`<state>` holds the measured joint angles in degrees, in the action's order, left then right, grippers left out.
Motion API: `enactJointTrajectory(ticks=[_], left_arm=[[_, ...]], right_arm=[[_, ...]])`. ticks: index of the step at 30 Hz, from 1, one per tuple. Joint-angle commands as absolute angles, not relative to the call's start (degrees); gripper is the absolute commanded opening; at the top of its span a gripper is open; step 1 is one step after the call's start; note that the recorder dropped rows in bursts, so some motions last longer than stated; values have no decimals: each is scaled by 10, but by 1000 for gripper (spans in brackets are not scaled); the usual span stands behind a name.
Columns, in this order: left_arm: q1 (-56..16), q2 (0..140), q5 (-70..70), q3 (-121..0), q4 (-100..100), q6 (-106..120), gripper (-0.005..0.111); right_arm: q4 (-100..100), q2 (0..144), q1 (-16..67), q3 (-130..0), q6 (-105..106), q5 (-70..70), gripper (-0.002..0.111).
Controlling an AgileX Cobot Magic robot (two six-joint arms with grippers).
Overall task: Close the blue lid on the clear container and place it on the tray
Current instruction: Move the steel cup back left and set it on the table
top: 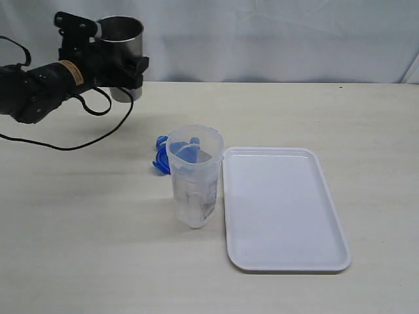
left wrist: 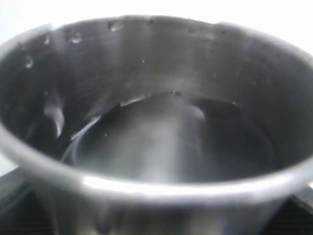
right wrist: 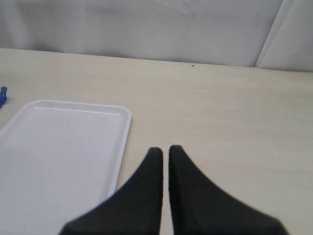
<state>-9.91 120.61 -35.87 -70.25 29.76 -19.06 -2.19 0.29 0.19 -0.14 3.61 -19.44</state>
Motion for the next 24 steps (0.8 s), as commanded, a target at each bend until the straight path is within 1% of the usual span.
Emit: enactJointTrajectory(ticks=[1, 9, 13, 24], left_arm=[[-55, 1227, -394, -720, 273, -199, 0], [-2, 1286, -491, -722, 264, -198, 0], [14, 1308, -488, -732, 246, -196, 0], [20, 1353, -514, -747, 247, -176, 0]], right_arm=[[-22, 0, -2, 0, 36, -195, 4], [-22, 0, -2, 0, 36, -195, 4], [-22, 0, -2, 0, 36, -195, 4], [-22, 0, -2, 0, 36, -195, 4]])
